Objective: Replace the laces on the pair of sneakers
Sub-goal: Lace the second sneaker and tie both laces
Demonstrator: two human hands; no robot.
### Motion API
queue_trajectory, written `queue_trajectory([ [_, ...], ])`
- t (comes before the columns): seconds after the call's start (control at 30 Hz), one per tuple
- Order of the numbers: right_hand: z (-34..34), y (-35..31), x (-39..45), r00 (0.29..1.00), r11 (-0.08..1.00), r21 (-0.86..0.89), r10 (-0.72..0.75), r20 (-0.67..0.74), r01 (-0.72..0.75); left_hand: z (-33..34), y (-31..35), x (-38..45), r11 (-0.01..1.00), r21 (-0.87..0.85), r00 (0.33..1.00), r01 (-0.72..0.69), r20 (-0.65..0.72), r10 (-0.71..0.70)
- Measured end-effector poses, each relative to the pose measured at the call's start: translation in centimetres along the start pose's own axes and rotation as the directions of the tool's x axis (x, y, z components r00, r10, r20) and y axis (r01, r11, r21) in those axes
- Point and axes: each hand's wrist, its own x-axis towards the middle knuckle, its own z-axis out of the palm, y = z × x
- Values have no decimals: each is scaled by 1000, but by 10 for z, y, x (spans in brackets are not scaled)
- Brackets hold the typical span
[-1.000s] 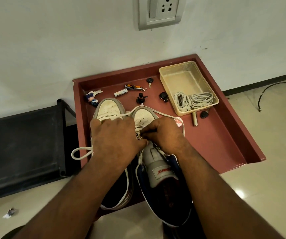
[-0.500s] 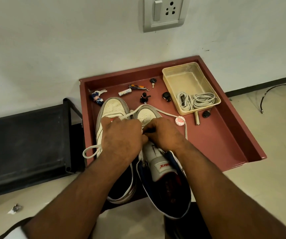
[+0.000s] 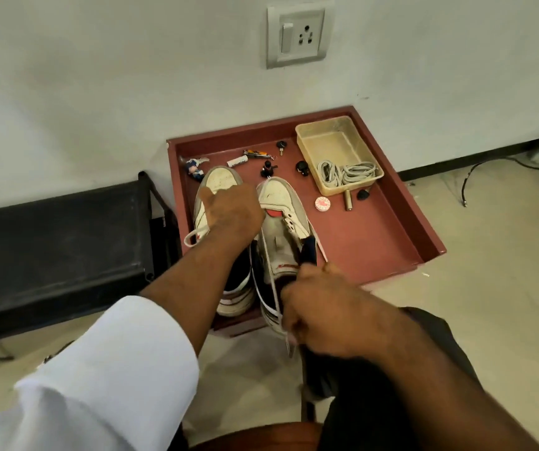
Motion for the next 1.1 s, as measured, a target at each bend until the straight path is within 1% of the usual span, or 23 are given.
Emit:
queue_trajectory([
  [0.07,11,-13,-11,993,997,51,-68,100,63,-1,0,-3,1000,5,999,5,-32,-5],
  [0.1,15,-14,-14,988,994,85,-78,136,67,-2,0,-5,1000,8,999,9,-38,-9],
  [0.13,16,-11,-17,986,990,130,-68,150,49,-2,0,-5,1000,1,999,14,-33,-14],
  [0.2,13,4,-20,989,968,248,5,151,-43,-3,-4,-1,998,-45,999,38,22,-37],
  [0.27,1,25,-19,988,914,386,83,133,-129,-3,-9,11,992,-109,994,63,90,-54],
  [0.3,-6,37,-17,986,882,442,133,98,-163,-5,-11,15,990,-130,993,62,106,-48],
  [0.37,-16,61,-8,963,795,572,266,-32,-201,-9,-12,25,989,-137,996,47,87,-35],
  [0.4,-19,73,0,927,734,650,356,-119,-198,-12,-9,29,992,-123,998,34,61,-26],
  [0.47,-16,92,20,804,628,761,531,-267,-162,-15,0,41,991,-129,999,-24,27,27],
  [0.5,-9,100,31,747,591,792,594,-299,-153,-14,3,47,982,-179,997,-59,36,67],
  [0.53,1,109,44,708,548,821,645,-289,-163,-10,7,54,965,-248,992,-87,69,107],
  [0.57,12,116,55,681,511,839,684,-262,-190,-7,8,59,947,-304,985,-102,99,138],
  [0.63,36,131,76,652,497,820,727,-214,-284,2,9,68,934,-338,983,-111,104,154],
  [0.73,55,141,97,643,518,729,753,-141,-447,10,7,74,928,-337,984,-158,22,176],
  [0.8,58,141,106,635,517,691,765,-107,-505,7,11,71,944,-253,974,-213,16,224],
  [0.83,58,139,109,638,517,681,764,-94,-519,3,10,68,958,-178,974,-223,6,227],
  [0.87,58,139,110,644,523,675,760,-93,-520,-3,8,65,974,-102,979,-202,-5,203],
  [0.93,50,140,110,655,537,701,744,-131,-469,-17,-3,58,994,53,993,-95,-62,99],
  [0.97,42,140,108,664,532,751,728,-171,-391,-22,-10,54,995,55,992,-78,-90,83],
  [1.0,32,140,106,683,513,813,700,-210,-276,-27,-12,51,992,-18,989,-128,-79,126],
  [1.03,20,137,103,717,476,868,654,-241,-142,-30,-10,47,959,-159,972,-237,-37,234],
  [1.07,9,135,102,756,431,902,598,-266,-23,-33,-5,44,879,-342,933,-333,13,359],
  [1.1,2,132,100,786,387,920,552,-280,56,-35,3,38,774,-519,886,-362,67,459],
])
